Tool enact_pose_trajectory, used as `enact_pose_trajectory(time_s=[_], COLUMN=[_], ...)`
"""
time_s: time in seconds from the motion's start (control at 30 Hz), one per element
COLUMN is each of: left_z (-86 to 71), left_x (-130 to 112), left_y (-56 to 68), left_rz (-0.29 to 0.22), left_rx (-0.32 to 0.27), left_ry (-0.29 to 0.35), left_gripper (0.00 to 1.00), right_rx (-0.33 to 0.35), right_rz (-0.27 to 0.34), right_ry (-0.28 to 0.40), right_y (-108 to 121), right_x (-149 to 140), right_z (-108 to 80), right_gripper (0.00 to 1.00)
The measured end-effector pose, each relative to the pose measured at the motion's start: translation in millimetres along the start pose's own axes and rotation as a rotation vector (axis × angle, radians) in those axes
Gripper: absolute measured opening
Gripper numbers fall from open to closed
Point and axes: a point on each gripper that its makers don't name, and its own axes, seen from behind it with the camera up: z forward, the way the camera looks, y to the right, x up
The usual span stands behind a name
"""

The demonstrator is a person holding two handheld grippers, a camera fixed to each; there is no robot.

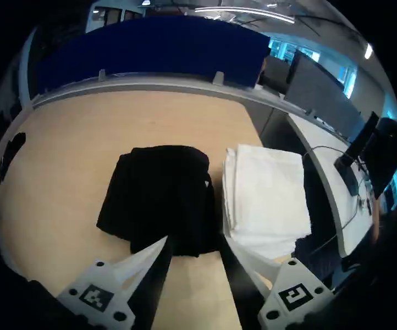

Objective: Fold towel

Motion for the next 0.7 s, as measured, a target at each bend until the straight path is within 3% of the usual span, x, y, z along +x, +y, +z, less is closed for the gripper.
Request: enact_pose_trajectory(time_s=[0.2,0.47,0.7], left_z=[-1.8,-3.6,-5.3], left_x=[0,-4,-7], left_y=[-1.4,-5.8,-9.6], left_rz=[0.000,-0.004,-0.008], left_rx=[0.004,0.014,0.021], left_ry=[0.001,-0.002,-0.006], left_gripper=[0.90,0.90,0.90], right_rx=[0.033,0.059,0.076], right_rz=[-0.005,-0.011,-0.011], right_ry=[0.029,0.038,0.021], right_y=[-18,-35,-45], right_x=[18,26,17], right_z=[7.8,14.3,21.7], right_gripper=[0.91,0.91,0.91])
